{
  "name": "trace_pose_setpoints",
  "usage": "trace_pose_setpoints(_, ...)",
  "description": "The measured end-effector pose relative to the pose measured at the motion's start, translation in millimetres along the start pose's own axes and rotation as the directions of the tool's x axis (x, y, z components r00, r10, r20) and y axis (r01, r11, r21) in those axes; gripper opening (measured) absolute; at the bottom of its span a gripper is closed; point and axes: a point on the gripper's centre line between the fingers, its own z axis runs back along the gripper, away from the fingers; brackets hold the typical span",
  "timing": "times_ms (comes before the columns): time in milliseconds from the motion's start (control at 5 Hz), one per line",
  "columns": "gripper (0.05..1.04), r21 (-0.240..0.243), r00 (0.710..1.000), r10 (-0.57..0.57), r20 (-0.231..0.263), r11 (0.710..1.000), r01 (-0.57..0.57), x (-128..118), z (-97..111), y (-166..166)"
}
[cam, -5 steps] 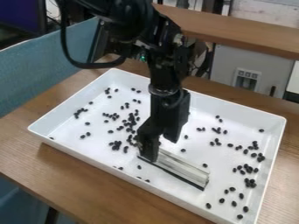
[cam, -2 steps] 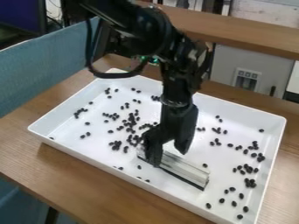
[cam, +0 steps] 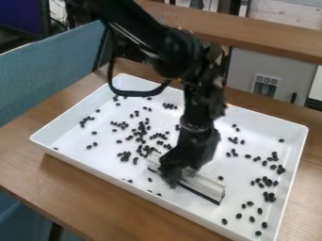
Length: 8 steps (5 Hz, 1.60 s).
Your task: Sweep into pile
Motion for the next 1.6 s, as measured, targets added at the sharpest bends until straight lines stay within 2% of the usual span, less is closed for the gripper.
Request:
trace_pose_setpoints(200,0.427,0.029,0.999,0.051,0.009,0.998,-0.052,3,-1,-2)
trace_pose_setpoints(400,0.404,0.028,0.99,0.132,0.053,0.991,-0.133,3,5,-9)
trace_pose_setpoints(600,0.404,0.055,0.918,0.393,0.057,0.917,-0.396,3,26,-6)
trace_pose_setpoints(800,0.403,0.029,0.788,0.607,0.105,0.79,-0.612,22,49,12)
trace_pose_setpoints(1000,0.404,-0.085,0.606,0.792,0.074,0.61,-0.788,41,48,24)
trace_pose_setpoints(1200,0.404,-0.218,0.374,0.914,0.158,0.401,-0.89,61,52,34)
trace_pose_setpoints(1400,0.404,-0.319,0.11,0.982,0.152,0.154,-0.935,61,42,44)
trace_pose_setpoints(1600,0.404,-0.41,-0.149,0.986,0.079,-0.104,-0.906,64,33,49)
